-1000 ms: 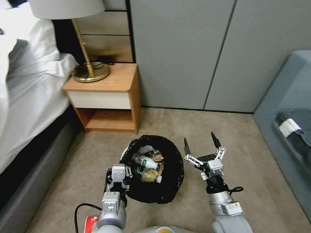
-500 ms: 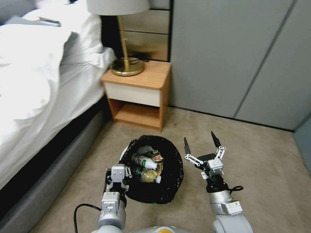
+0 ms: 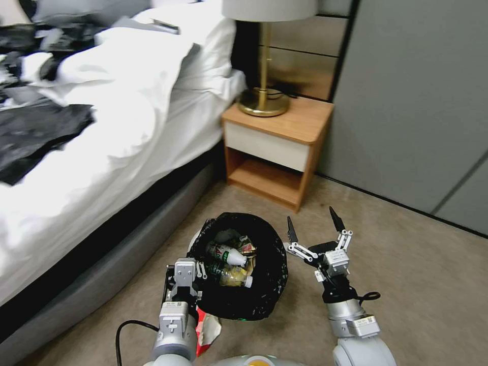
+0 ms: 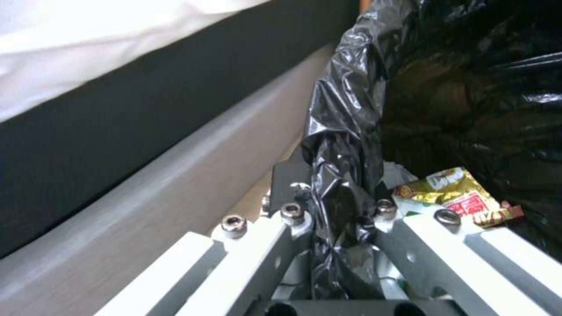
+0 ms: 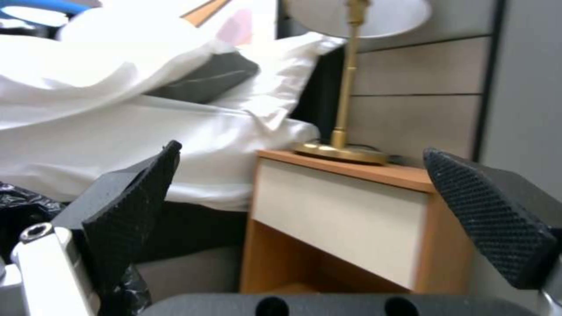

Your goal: Pick up the trash bin, then pick up the garbage from the floor and place it into the trash bin.

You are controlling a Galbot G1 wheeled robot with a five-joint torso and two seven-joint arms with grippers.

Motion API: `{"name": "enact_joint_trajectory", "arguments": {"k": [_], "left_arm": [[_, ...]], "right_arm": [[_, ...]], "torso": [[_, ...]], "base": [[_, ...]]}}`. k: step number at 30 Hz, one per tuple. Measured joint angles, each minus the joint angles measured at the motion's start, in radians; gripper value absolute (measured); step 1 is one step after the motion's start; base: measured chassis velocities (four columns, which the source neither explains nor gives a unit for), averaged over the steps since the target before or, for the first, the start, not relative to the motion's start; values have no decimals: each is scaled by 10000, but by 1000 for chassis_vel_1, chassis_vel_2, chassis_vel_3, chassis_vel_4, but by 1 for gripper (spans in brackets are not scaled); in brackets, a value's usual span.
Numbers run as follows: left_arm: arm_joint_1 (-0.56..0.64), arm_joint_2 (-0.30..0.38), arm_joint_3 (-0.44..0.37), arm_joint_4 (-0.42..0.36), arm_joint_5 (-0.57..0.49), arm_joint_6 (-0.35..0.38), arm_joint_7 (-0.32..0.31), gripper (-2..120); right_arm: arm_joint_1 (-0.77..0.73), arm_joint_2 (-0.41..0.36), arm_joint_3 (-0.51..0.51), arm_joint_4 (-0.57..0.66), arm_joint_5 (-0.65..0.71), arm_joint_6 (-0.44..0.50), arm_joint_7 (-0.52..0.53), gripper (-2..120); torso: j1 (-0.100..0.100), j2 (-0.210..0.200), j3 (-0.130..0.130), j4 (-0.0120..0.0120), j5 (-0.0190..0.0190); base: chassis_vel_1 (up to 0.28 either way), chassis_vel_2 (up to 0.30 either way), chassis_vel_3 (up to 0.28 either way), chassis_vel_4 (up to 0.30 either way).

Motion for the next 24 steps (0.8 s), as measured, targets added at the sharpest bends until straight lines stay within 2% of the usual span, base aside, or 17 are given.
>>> {"name": "enact_joint_trajectory", "arguments": {"k": [9,17,24], "left_arm": [[10,-2,23,0,30,-6,-5,2],[6,6,43,0,54,-26,13,2],[8,14,37,0,54,-30,13,2]], "right_arm": [[-4,-26,38,29,0,3,-43,100],[85,-45,99,35,-5,-23,-97,100],[574,-282,712,-24,275,-520,-768,100]], "torso": [[1,0,0,3,0],[0,0,0,-2,0],[2,-1,0,-1,0]], "base": [[104,108,111,99],[11,13,6,4],[0,0,0,0]]}}
